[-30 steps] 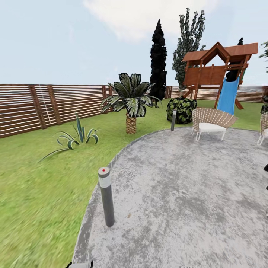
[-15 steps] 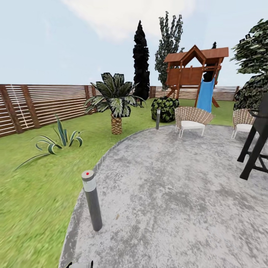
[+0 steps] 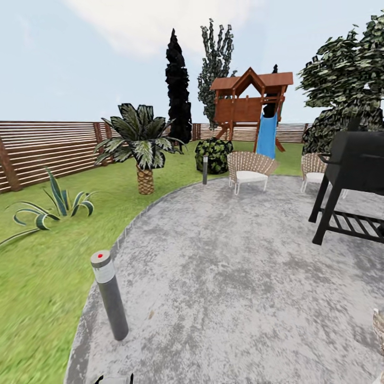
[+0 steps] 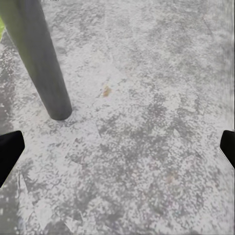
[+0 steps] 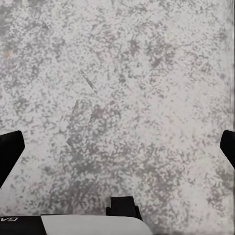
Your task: In the garden, pick up the pesticide atomizer on the floor and spray pesticide onto both trees until each tree trunk is fully covered.
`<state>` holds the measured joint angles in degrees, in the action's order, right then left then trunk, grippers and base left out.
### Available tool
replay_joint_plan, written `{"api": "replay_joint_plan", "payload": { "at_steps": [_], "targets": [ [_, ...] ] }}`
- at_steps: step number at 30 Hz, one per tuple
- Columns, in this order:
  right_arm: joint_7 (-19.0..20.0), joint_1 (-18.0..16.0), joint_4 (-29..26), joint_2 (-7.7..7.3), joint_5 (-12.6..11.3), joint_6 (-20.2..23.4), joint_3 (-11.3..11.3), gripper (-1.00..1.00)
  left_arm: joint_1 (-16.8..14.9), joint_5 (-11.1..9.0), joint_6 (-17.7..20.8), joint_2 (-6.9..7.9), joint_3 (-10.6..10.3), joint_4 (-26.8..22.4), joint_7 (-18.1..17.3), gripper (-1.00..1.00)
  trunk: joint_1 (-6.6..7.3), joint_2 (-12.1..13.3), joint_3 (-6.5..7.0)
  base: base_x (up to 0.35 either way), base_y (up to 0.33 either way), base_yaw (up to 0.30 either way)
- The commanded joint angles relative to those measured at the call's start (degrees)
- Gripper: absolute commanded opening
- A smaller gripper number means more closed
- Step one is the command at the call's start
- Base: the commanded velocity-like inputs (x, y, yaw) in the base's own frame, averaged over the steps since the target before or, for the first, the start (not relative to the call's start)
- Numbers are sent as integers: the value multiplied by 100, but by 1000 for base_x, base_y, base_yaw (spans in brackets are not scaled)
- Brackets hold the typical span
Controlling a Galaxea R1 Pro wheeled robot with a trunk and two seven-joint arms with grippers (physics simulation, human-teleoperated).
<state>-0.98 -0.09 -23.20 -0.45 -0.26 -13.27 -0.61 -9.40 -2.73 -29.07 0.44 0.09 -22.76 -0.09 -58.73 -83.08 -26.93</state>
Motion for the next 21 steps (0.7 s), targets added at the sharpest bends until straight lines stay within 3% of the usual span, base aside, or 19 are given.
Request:
{"api": "replay_joint_plan", "payload": {
  "at_steps": [1, 21],
  "targets": [
    [1, 0, 0, 0, 0, 0, 0, 100, 0, 0, -1, 0, 0, 0, 0, 100, 0, 0, 0, 0, 0, -275],
    [0, 0, 0, 0, 0, 0, 0, 100, 0, 0, -3, 1, 0, 0, 0, 100, 0, 0, 0, 0, 0, -275]
  ]
}}
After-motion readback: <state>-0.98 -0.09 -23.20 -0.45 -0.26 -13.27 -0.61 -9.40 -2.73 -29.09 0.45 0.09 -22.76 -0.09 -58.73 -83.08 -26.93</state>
